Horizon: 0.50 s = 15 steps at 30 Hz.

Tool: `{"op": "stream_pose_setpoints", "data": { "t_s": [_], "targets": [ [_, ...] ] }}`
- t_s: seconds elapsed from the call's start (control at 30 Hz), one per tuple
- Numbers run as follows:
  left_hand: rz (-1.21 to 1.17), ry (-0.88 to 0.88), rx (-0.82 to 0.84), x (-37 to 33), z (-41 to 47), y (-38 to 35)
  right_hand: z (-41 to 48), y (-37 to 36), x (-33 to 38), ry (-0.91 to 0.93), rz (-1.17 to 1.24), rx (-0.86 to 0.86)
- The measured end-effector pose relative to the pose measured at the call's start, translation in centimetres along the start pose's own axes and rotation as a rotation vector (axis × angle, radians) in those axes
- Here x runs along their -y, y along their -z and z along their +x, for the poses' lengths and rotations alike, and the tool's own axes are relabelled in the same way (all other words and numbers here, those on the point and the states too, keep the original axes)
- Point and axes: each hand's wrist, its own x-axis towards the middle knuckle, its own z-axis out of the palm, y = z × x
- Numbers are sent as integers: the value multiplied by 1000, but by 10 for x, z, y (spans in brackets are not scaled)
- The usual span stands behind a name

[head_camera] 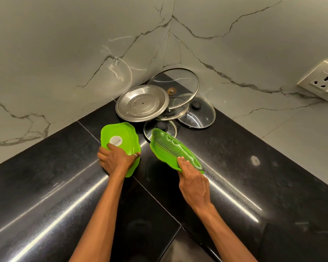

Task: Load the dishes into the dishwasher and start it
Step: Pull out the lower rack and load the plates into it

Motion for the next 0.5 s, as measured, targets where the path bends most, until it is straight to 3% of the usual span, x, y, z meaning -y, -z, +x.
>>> {"op": "stream_pose_setpoints", "data": {
  "t_s": [0.17, 0.33, 0.5],
  "targets": [
    [139, -54, 157, -17, 0, -9, 0, 1, 3, -9, 7, -6],
    [114, -23, 74, -24, 9, -3, 4, 5, 1, 0, 31, -51],
    [195, -41, 111, -28, 11, 1, 6, 6, 5, 4, 55, -50]
  ]
}}
